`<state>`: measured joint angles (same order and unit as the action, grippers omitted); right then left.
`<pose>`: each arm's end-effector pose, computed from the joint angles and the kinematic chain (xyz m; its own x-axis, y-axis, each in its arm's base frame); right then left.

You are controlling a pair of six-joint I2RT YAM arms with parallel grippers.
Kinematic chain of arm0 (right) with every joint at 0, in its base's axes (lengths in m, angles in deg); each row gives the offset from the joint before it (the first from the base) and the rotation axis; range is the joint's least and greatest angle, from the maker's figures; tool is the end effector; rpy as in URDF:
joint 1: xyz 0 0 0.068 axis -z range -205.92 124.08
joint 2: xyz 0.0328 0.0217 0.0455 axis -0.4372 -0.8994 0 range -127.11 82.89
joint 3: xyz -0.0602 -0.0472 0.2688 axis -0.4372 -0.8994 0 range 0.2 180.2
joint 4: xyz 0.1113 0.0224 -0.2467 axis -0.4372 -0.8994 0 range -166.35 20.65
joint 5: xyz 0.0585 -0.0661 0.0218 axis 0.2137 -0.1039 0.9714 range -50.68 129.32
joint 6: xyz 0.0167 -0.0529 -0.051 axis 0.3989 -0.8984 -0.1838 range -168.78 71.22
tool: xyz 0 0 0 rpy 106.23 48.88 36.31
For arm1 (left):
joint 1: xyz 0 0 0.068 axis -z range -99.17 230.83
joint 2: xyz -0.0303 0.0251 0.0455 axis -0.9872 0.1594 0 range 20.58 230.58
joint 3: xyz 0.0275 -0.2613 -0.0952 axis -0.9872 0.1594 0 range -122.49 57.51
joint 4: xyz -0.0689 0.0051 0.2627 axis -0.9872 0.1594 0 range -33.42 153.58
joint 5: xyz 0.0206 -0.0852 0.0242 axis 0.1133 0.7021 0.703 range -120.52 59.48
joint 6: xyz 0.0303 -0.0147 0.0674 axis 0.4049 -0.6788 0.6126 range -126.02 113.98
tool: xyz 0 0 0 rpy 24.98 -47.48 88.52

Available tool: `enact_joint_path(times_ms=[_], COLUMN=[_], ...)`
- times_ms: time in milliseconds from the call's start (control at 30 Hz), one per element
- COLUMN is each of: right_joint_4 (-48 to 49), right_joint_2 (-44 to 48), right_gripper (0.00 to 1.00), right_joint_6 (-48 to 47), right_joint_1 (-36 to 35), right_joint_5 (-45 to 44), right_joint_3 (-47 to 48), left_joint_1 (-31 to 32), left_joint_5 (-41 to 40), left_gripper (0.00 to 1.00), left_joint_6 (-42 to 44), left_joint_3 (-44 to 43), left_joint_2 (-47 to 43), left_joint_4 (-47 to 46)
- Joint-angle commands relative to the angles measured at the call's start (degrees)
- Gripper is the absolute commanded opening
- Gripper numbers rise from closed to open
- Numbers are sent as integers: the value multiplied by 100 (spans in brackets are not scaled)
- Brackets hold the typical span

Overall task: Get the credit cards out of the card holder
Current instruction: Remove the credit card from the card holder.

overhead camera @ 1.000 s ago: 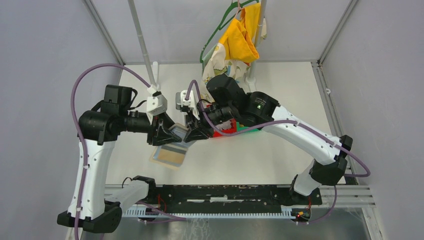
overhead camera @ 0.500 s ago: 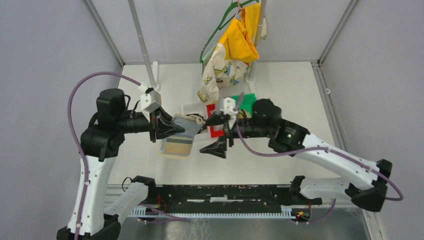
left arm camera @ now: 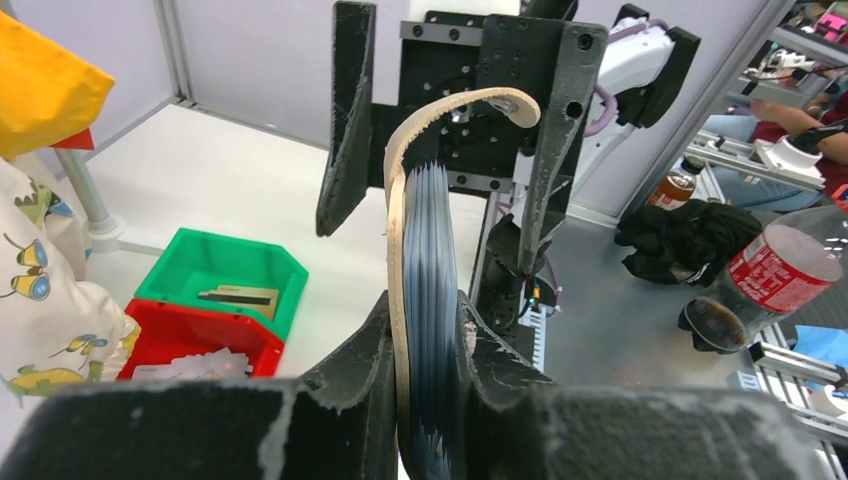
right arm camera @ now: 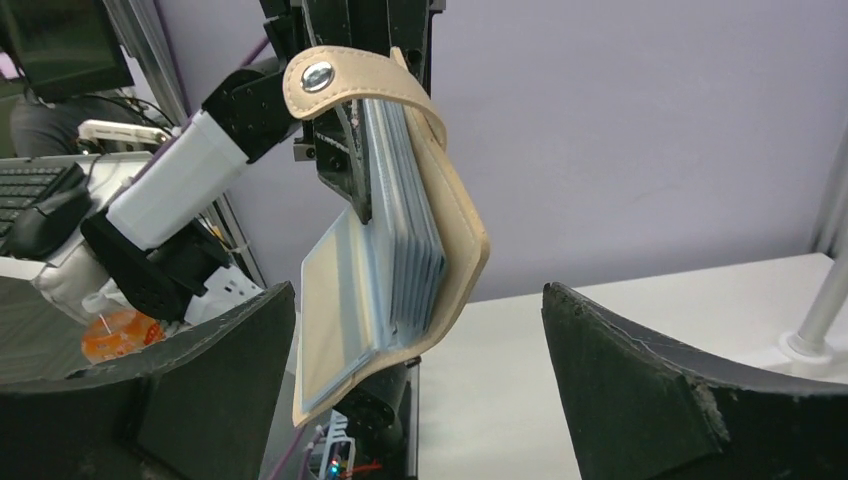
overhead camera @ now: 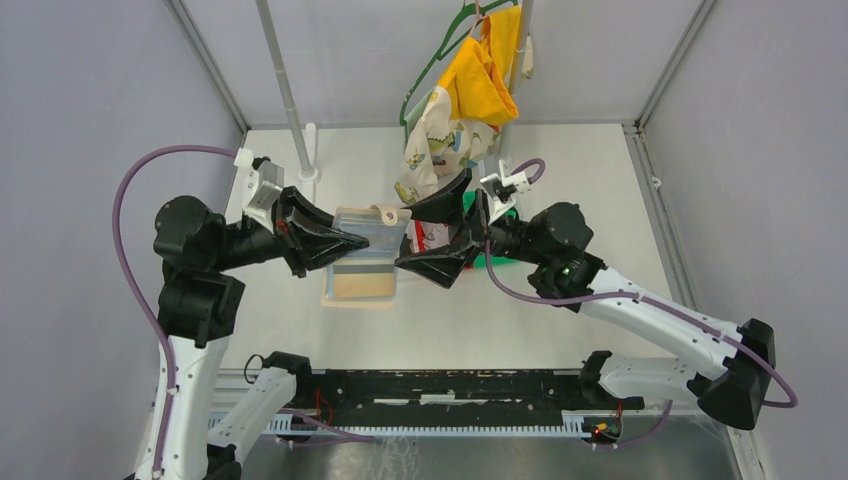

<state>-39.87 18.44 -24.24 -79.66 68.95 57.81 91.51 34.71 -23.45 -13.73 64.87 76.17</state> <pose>0.1424 0.2472 0.4368 -0.1961 0.3430 -0.9186 -0.9776 0.0041 0.2102 0.1139 -0.0802 0.4850 -0.1682 -0.0959 -0.9811 0.9561 0.2264 -0.1860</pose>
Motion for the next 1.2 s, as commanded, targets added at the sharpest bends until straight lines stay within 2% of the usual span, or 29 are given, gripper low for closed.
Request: enact_joint_path(times_ms=[0, 67, 167, 200, 333, 400, 433, 467, 500, 533, 567, 600, 667, 733, 833, 933, 1000, 1167], right_joint_4=[1531, 1954, 2353, 2435, 2377, 2287, 2198, 2048, 1734, 1354, 718, -109, -1287, -2071, -3228, -4329, -4795, -4774], right_joint_2=[-227, -411, -690, -769, -889, -917, -934, -941, -945, -950, -961, -980, -1019, -1061, -1183, -1495, -1704, -1795], right_gripper=[94, 79, 49, 43, 39, 30, 21, 8, 0, 0, 0, 0, 0, 0, 0, 0, 0, 0], right_joint_6=[936, 1386, 1911, 2018, 2091, 2071, 2073, 2047, 1973, 1795, 1473, 1111, 371, -186, -827, -1329, -1519, -1531], right_joint_1=[43, 90, 156, 159, 170, 183, 203, 228, 250, 289, 309, 319, 320, 321, 320, 321, 310, 302], right_joint_5=[424, 609, 932, 1008, 1022, 1016, 1018, 1053, 1111, 1175, 1273, 1337, 1422, 1546, 1612, 1695, 1765, 1925], right_joint_3=[75, 122, 253, 283, 413, 456, 493, 562, 688, 830, 1068, 1300, 1700, 1949, 2299, 2872, 3188, 3309], left_joint_1=[-20, -22, -20, -22, -22, -20, -22, -22, -22, -22, -23, -24, -21, -20, -24, -21, -22, -22], left_joint_5=[222, 234, 218, 222, 245, 255, 275, 313, 352, 384, 375, 346, 457, 528, 640, 690, 767, 807], left_gripper=[2, 2, 2, 2, 2, 3, 6, 12, 29, 50, 66, 72, 75, 74, 56, 48, 45, 41], left_joint_6=[-665, -696, -750, -759, -784, -748, -685, -543, -298, -21, 334, 709, 1376, 2138, 3188, 4254, 4537, 4628], left_joint_3=[-120, -102, -76, -62, 11, 14, 7, -13, -51, -114, -212, -319, -477, -670, -1003, -1314, -1405, -1347], left_joint_2=[-62, -78, -78, -74, -72, -57, -52, -34, -16, 24, 78, 146, 270, 410, 663, 1018, 1160, 1146], left_joint_4=[-644, -633, -636, -628, -613, -559, -499, -357, -45, 260, 639, 1032, 1656, 2343, 3370, 4446, 4742, 4782])
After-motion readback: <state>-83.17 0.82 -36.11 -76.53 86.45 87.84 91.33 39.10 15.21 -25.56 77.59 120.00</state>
